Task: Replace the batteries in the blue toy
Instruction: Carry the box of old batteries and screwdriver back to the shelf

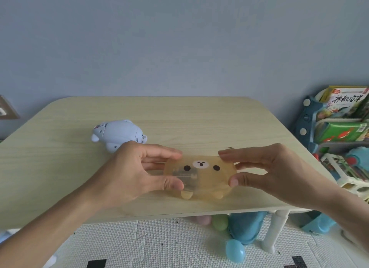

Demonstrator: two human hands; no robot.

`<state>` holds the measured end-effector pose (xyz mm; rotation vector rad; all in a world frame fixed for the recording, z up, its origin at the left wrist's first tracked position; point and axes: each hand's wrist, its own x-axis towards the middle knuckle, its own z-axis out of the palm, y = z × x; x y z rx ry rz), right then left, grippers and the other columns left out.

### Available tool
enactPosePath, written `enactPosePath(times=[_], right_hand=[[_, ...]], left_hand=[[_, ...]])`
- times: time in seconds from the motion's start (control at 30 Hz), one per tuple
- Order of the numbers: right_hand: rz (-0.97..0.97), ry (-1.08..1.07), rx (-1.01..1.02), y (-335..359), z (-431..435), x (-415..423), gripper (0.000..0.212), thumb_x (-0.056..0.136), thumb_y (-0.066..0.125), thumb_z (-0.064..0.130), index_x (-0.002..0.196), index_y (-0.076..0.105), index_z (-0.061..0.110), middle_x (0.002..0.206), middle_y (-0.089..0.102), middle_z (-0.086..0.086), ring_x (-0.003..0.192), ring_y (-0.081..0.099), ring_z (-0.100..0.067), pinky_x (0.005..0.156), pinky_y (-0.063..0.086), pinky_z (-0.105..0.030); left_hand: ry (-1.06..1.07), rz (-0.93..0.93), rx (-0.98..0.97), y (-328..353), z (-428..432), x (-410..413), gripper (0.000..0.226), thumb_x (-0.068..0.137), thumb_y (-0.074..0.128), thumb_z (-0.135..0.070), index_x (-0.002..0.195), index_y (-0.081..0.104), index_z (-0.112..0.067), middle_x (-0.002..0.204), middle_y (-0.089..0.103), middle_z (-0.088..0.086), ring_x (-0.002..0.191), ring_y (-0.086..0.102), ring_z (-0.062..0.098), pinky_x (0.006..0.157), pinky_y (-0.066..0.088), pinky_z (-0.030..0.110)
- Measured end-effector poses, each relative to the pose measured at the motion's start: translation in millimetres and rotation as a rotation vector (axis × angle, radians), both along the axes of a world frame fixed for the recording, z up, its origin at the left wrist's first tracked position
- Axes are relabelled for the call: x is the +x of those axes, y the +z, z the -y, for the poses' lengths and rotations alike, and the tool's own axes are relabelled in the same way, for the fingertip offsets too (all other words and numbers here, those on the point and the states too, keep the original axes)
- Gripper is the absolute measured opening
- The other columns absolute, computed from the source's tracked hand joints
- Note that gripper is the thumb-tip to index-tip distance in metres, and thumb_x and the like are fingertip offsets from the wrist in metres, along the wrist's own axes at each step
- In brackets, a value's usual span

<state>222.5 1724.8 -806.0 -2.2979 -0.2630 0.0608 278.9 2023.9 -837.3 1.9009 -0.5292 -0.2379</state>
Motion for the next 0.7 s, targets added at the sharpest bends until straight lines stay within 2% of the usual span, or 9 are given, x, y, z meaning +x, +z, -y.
enactPosePath(times=[0.2, 0.33, 0.43, 0.53, 0.6, 0.67, 0.7], right_hand=[[0.043, 0.008, -0.111, -0.8, -1.2, -0.1, 0.058, 0.057, 0.081, 0.064, 0.113, 0.075, 0.051, 0.118, 0.062, 0.051, 0.104, 0.069, 0.015, 0.096, 0.053, -0.017], [0.056, 0.037, -0.193, 2.8, -2.0, -0.4, 0.061, 0.057, 0.078, 0.071, 0.115, 0.072, 0.056, 0.118, 0.058, 0.055, 0.105, 0.066, 0.015, 0.094, 0.052, -0.016], [0.062, -0.041, -0.139, 7.3, 9.7, 2.9, 0.064, 0.058, 0.081, 0.065, 0.120, 0.071, 0.053, 0.116, 0.069, 0.043, 0.103, 0.069, 0.011, 0.092, 0.054, -0.015], [0.130, -0.213, -0.295, 2.7, 34.0, 11.1, 0.066, 0.060, 0.077, 0.067, 0.122, 0.071, 0.045, 0.115, 0.073, 0.028, 0.095, 0.067, 0.008, 0.077, 0.046, -0.006], [0.126, -0.272, -0.379, -6.4, 44.9, 15.5, 0.066, 0.061, 0.070, 0.070, 0.118, 0.075, 0.036, 0.113, 0.072, 0.021, 0.088, 0.061, 0.009, 0.070, 0.043, -0.006], [0.102, -0.301, -0.368, -17.2, 47.9, 18.4, 0.055, 0.066, 0.072, 0.068, 0.108, 0.081, 0.032, 0.107, 0.072, 0.023, 0.080, 0.060, 0.010, 0.071, 0.041, -0.009], [0.097, -0.326, -0.335, -21.4, 47.1, 19.7, 0.043, 0.071, 0.078, 0.060, 0.102, 0.083, 0.031, 0.104, 0.072, 0.022, 0.077, 0.061, 0.011, 0.071, 0.041, -0.008]], left_hand=[[-0.001, 0.070, 0.061, -0.1, 2.1, -4.3, 0.064, 0.052, 0.098, -0.037, 0.113, 0.080, -0.032, 0.122, 0.078, -0.026, 0.113, 0.073, -0.008, 0.096, 0.051, 0.005], [-0.025, 0.134, 0.143, 4.8, 3.1, -4.5, 0.063, 0.057, 0.096, -0.044, 0.116, 0.076, -0.036, 0.121, 0.077, -0.028, 0.114, 0.071, -0.009, 0.099, 0.053, 0.009], [-0.038, 0.129, 0.203, 7.4, 3.3, -5.7, 0.075, 0.056, 0.096, -0.055, 0.125, 0.069, -0.044, 0.128, 0.071, -0.033, 0.120, 0.067, -0.010, 0.103, 0.053, 0.015], [-0.062, 0.140, 0.280, 7.6, 10.8, -10.1, 0.100, 0.047, 0.095, -0.069, 0.138, 0.058, -0.052, 0.137, 0.056, -0.048, 0.125, 0.053, -0.025, 0.101, 0.043, 0.003], [-0.076, 0.167, 0.325, 6.7, 19.1, -11.4, 0.113, 0.045, 0.093, -0.075, 0.147, 0.051, -0.050, 0.142, 0.055, -0.045, 0.128, 0.046, -0.029, 0.103, 0.037, -0.002], [-0.068, 0.221, 0.393, 6.6, 26.2, -11.1, 0.112, 0.050, 0.090, -0.076, 0.151, 0.048, -0.048, 0.144, 0.055, -0.040, 0.131, 0.046, -0.025, 0.108, 0.038, 0.004], [-0.056, 0.233, 0.414, 6.8, 28.1, -10.8, 0.107, 0.054, 0.090, -0.074, 0.150, 0.049, -0.048, 0.141, 0.057, -0.038, 0.130, 0.048, -0.024, 0.107, 0.039, 0.005]])
